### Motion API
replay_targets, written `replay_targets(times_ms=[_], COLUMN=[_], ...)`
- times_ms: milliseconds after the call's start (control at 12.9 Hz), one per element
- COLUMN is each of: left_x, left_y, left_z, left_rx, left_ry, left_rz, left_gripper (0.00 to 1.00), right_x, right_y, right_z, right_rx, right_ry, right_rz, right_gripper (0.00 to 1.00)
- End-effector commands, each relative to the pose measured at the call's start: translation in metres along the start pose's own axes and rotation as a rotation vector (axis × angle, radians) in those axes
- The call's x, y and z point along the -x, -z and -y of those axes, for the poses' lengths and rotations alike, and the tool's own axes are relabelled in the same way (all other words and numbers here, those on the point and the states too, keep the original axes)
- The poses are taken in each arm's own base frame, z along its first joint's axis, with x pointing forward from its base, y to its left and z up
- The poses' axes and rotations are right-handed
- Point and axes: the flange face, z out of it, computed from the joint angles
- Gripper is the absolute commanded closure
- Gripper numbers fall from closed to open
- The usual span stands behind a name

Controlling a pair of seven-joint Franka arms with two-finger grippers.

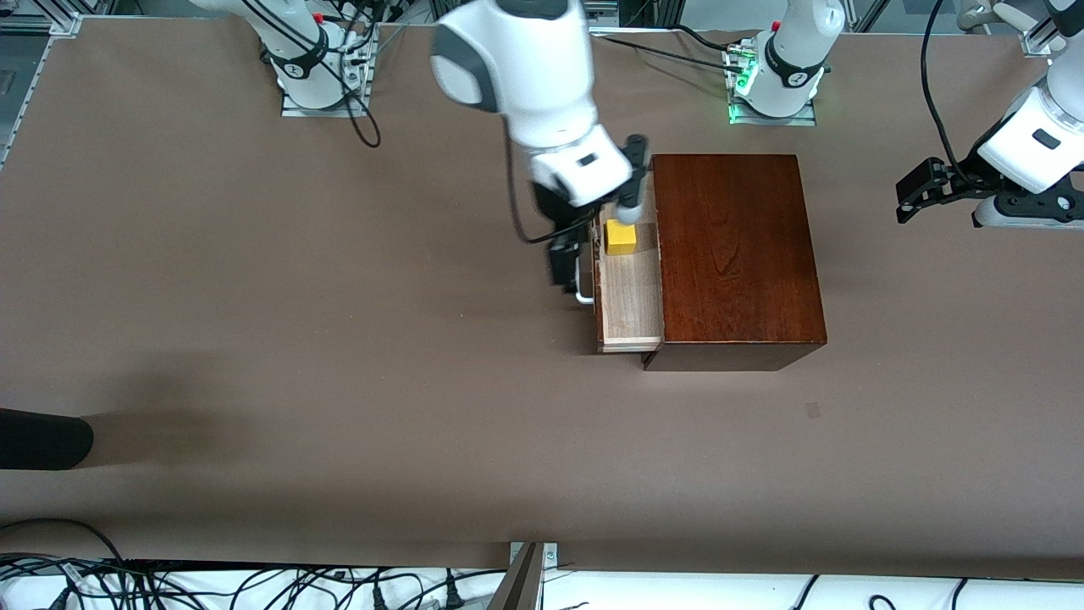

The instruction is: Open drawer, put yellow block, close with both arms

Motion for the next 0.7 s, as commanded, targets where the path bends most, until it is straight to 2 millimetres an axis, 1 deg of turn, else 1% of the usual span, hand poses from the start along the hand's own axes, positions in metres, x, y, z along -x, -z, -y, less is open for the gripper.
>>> replay_targets(times_ms=[0, 77, 232, 310, 387, 465, 542, 620], left_x=[-0.003, -0.003, -0.005, -0.009, -0.013, -0.018, -0.023, -0.029], left_y=[0.007, 0.008, 0.008, 0.009, 0.012, 0.012, 0.013, 0.011], left_z=[-0.003, -0.006, -0.007, -0.010, -0.018, -0.031, -0.046, -0.064], left_rx=[0.012, 0.012, 0.011, 0.011, 0.021, 0.033, 0.064, 0.093], left_ry=[-0.002, -0.007, -0.009, -0.013, -0.026, -0.046, -0.056, -0.079], left_rz=[0.003, 0.002, 0.001, 0.001, -0.001, -0.003, -0.006, 0.000], left_gripper=[0.00, 0.00, 0.00, 0.00, 0.00, 0.00, 0.00, 0.00], right_x=[0.035, 0.058, 0.090, 0.115, 0.138, 0.169, 0.200, 0.228], right_y=[0.038, 0.048, 0.071, 0.077, 0.080, 0.087, 0.095, 0.100], right_z=[-0.047, -0.070, -0.091, -0.104, -0.115, -0.129, -0.136, -0.136], right_rx=[-0.052, -0.047, -0.052, -0.058, -0.080, -0.105, -0.138, -0.163], right_ry=[-0.123, -0.165, -0.221, -0.269, -0.340, -0.411, -0.472, -0.520], right_rz=[-0.072, -0.070, -0.020, 0.034, 0.052, 0.052, 0.057, 0.064], right_gripper=[0.00, 0.00, 0.00, 0.00, 0.00, 0.00, 0.00, 0.00])
